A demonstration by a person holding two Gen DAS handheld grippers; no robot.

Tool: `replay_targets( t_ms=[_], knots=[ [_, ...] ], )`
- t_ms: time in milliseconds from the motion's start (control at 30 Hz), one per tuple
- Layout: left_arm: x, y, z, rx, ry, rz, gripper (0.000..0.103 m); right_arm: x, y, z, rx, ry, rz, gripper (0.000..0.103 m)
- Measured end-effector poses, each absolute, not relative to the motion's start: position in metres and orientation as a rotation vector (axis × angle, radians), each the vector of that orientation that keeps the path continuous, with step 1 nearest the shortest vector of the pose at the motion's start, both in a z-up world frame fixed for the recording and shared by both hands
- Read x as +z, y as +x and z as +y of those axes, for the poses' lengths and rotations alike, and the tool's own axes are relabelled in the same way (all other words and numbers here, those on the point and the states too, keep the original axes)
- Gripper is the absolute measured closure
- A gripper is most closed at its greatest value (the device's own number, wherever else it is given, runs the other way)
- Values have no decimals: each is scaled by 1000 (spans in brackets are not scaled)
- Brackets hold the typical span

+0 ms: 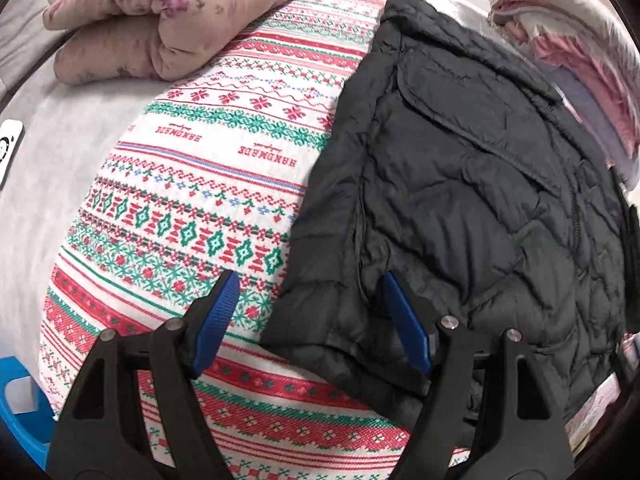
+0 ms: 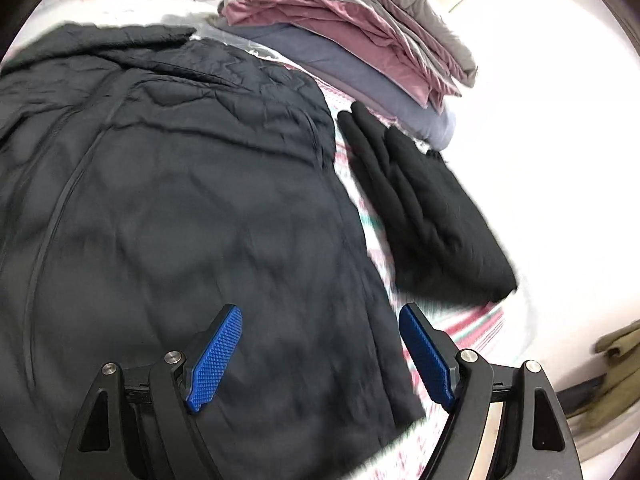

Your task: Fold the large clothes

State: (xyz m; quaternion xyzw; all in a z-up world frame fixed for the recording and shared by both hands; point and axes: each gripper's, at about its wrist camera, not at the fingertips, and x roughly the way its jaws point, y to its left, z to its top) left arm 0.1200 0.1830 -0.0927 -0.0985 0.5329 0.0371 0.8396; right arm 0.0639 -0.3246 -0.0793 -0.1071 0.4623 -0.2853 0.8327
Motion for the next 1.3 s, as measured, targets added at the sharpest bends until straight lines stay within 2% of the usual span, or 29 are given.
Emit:
replay_targets(
  t_ms=[133, 200, 267, 333, 400, 433, 500, 600, 667, 767, 800, 833, 1067, 1300],
  knots=[
    [-95, 117, 201, 65, -317, 1106, 29, -86, -1, -422, -595, 226, 1019, 21],
    [-97, 112, 207, 62, -373, 1107, 29, -92, -25, -460, -452, 502, 982, 21],
    [-101, 109, 209, 40, -428, 1104, 30, -91, -38, -468, -292, 623, 909, 21],
    [-102, 107, 208, 29, -428, 1091, 33, -90, -38, -462, -212, 640, 883, 21],
    [-102, 107, 207, 28, -429, 1090, 40, -94, -33, -459, -184, 678, 881, 25],
    [-102, 108, 209, 21, -442, 1088, 43, -97, -30, -457, -170, 705, 878, 34],
    [-101, 108, 213, 9, -466, 1087, 57, -106, -26, -453, -148, 760, 877, 44],
    [-103, 109, 213, -5, -486, 1095, 59, -115, -21, -454, -147, 798, 875, 61],
    [-104, 111, 208, -7, -463, 1092, 60, -117, -18, -452, -153, 783, 870, 66],
    [-107, 112, 203, -44, -469, 1096, 86, -121, -14, -452, -160, 778, 881, 79],
    [-107, 113, 203, -45, -478, 1097, 89, -123, -14, -454, -156, 789, 885, 90],
    [-107, 112, 203, -45, -485, 1092, 90, -125, -14, -457, -140, 810, 884, 93],
    [-86, 90, 211, -86, -508, 1056, 94, -108, -20, -458, -167, 759, 863, 98],
    [-61, 40, 215, -102, -524, 1057, 95, -65, -49, -467, -184, 745, 788, 99]
  ],
)
